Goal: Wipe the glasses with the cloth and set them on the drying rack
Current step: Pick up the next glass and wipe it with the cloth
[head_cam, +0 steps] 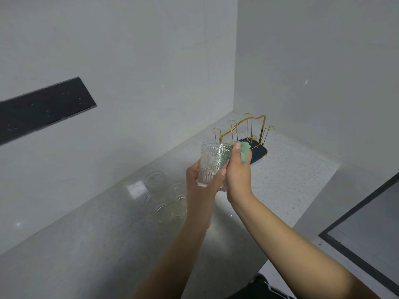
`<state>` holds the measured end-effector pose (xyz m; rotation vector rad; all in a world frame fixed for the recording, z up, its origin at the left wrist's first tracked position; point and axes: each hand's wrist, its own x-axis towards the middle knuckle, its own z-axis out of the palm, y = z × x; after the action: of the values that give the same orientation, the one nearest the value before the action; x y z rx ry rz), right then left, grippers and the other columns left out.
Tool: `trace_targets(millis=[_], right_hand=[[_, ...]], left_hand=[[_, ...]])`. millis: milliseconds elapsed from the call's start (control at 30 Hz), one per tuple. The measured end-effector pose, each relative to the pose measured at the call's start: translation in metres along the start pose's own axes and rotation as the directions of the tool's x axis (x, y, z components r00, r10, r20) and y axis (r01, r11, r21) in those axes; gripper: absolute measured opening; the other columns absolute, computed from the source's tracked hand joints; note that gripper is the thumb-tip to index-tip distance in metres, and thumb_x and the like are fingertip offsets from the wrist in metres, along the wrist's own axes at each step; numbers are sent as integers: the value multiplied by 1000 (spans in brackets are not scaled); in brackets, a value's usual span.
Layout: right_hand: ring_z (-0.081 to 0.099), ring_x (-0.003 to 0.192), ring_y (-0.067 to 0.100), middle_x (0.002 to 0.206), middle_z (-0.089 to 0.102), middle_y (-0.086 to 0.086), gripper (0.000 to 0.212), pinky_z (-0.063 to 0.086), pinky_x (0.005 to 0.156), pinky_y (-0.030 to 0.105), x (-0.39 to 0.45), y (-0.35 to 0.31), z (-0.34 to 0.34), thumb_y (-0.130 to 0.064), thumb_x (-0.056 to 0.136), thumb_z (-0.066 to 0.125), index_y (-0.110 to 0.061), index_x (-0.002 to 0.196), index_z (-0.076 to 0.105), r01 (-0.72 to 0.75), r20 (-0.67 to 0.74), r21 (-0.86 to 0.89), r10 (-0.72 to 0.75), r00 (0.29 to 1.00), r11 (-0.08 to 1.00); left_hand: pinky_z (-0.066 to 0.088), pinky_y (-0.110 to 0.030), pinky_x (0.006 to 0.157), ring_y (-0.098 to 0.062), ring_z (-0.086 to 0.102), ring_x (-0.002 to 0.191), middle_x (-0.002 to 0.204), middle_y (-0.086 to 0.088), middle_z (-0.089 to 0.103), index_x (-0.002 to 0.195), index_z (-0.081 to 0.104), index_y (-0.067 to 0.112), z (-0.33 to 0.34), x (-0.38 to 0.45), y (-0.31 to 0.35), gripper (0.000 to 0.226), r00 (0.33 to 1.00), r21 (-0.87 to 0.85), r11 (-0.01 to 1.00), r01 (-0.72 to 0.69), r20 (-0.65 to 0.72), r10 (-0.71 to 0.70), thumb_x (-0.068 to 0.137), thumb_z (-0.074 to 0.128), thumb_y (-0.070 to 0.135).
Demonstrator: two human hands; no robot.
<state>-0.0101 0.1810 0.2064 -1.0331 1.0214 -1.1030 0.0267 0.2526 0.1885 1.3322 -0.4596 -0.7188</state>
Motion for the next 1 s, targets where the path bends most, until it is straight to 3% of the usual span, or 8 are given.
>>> trace_targets(millis=[133,267,367,500,567,667,833,1000], right_hand=[[47,120,18,130,47,-1,61,35,109,42,-18,12,3,-66,86,29,-36,139,31,233,254,-109,-200,946,966],[59,101,20,106,60,13,51,43,98,36,-5,0,-5,-54,95,32,-14,119,52,78,242,-18,-71,968,997],[53,66,-4,74,52,-3,36,44,72,14,2,-8,-8,-44,99,33,-16,91,54,76,188,-27,-69,980,997],[46,72,-9,90,47,2,35,37,65,4,1,-3,-2,-38,100,32,-6,99,49,219,96,-146,-207,974,965],[43,82,-9,99,44,2,34,36,72,8,-1,-4,1,-37,100,33,-6,104,47,259,90,-177,-246,965,950],[41,89,-4,97,44,-2,32,34,80,11,-3,-3,0,-44,97,32,-15,97,45,405,120,-254,-386,914,879],[53,70,21,65,53,-1,44,47,71,42,11,-7,-12,-54,91,30,-17,75,47,453,115,-275,-439,891,848],[58,78,21,68,60,-5,46,48,78,45,8,-8,-6,-55,91,25,-20,79,53,446,94,-385,-447,890,808]], left_hand=[[55,-43,88,-24,69,108,114,-8,72,120,65,15,-13,12,8,48,970,-161,986,48,243,-8,81,72,42],[55,-38,90,-23,65,115,125,-7,68,129,58,17,-22,16,20,57,884,-187,947,260,441,-155,86,48,54],[58,-38,83,-20,70,103,117,-5,71,123,61,20,-24,17,30,56,829,-187,894,407,486,-275,90,39,58],[60,-38,73,-16,72,96,106,2,74,108,66,34,-8,7,16,25,956,-142,981,131,280,-87,86,61,45],[59,-35,74,-17,71,101,117,-3,67,123,49,26,-3,3,5,55,990,-152,986,68,136,-47,78,77,43],[58,-33,73,-21,71,101,118,-11,69,132,48,9,-4,5,6,63,971,-231,955,187,189,-145,87,64,50],[55,-25,67,-13,68,78,90,-2,73,111,64,17,-11,9,15,57,820,-162,854,494,413,-396,95,33,62],[59,-39,78,-23,68,105,123,-9,62,128,40,20,2,2,4,71,977,-47,985,164,148,-155,72,72,51]])
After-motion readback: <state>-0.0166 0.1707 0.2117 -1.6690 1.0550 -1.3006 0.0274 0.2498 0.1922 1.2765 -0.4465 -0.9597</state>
